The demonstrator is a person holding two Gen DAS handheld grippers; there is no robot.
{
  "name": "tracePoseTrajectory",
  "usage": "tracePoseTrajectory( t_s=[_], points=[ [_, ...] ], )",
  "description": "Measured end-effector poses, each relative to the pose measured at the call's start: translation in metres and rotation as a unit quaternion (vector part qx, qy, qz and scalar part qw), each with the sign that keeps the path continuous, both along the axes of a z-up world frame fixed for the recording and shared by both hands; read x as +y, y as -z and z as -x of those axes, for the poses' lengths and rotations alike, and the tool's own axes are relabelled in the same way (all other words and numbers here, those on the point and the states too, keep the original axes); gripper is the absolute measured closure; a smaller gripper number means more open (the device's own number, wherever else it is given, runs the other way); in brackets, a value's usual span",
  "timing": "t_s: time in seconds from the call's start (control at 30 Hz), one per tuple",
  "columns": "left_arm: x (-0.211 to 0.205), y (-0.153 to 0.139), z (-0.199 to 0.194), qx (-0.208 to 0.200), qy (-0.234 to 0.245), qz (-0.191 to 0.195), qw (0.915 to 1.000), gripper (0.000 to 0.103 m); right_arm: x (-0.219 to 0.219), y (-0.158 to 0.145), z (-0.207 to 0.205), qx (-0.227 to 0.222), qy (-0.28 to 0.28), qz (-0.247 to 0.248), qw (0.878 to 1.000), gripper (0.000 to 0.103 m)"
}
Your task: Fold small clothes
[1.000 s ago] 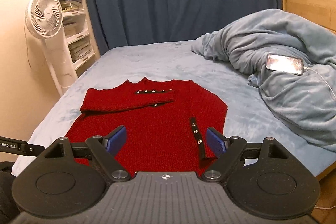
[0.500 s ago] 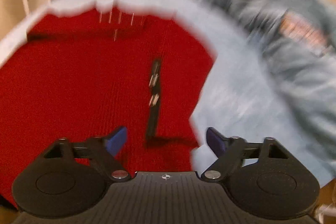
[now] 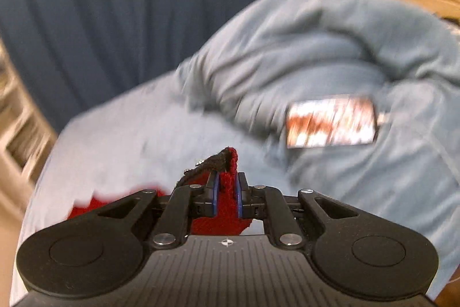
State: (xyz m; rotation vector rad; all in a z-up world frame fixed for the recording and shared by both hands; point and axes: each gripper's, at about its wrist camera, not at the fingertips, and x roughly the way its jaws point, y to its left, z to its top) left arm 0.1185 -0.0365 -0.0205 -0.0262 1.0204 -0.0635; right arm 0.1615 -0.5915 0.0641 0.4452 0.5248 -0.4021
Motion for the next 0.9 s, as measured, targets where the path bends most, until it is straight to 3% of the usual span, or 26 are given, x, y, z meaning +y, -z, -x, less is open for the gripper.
tracePoseTrajectory(
  t_s=[0.07, 0.17, 0.23, 0.27, 0.37, 0.47, 0.57, 0.67, 0.8, 0.87, 0.9],
  points=[
    [0.004, 0.004, -0.007, 0.005, -0.008, -0.003, 1.0, 0.0, -0.008, -0.003, -0.015, 0.006, 0.024, 0.006, 1.0, 0.091],
    [0.014, 0.011, -0.019, 0.014, -0.024, -0.008, 0.9996, 0.0, -0.015, 0.02, -0.046, 0.083, 0.059, 0.029, 0.994, 0.091],
    [0.025, 0.016, -0.027, 0.022, -0.038, -0.001, 0.999, 0.0, -0.017, 0.047, -0.068, 0.148, 0.069, 0.015, 0.987, 0.091],
    [0.031, 0.019, -0.03, 0.026, -0.045, 0.002, 0.9987, 0.0, -0.017, 0.054, -0.076, 0.159, 0.069, 0.008, 0.985, 0.091],
    [0.05, 0.028, -0.042, 0.037, -0.064, 0.008, 0.9973, 0.0, 0.007, 0.051, -0.103, 0.166, 0.05, 0.023, 0.985, 0.091],
    [0.069, 0.037, -0.054, 0.042, -0.08, 0.018, 0.9957, 0.0, 0.053, 0.029, -0.143, 0.149, -0.009, 0.04, 0.988, 0.091],
    [0.088, 0.043, -0.063, 0.044, -0.097, 0.028, 0.9939, 0.0, 0.137, 0.002, -0.192, 0.123, -0.097, 0.049, 0.987, 0.091],
    [0.109, 0.046, -0.07, 0.046, -0.113, 0.043, 0.9916, 0.0, 0.245, -0.013, -0.242, 0.093, -0.199, 0.058, 0.974, 0.091],
    [0.135, 0.048, -0.073, 0.042, -0.139, 0.046, 0.9883, 0.0, 0.384, 0.014, -0.291, 0.078, -0.29, 0.061, 0.952, 0.091],
    [0.145, 0.05, -0.073, 0.046, -0.149, 0.043, 0.9868, 0.0, 0.441, 0.057, -0.302, 0.095, -0.307, 0.044, 0.946, 0.075],
    [0.15, 0.051, -0.073, 0.049, -0.153, 0.042, 0.9861, 0.0, 0.458, 0.078, -0.302, 0.116, -0.314, 0.039, 0.941, 0.048]
  ],
)
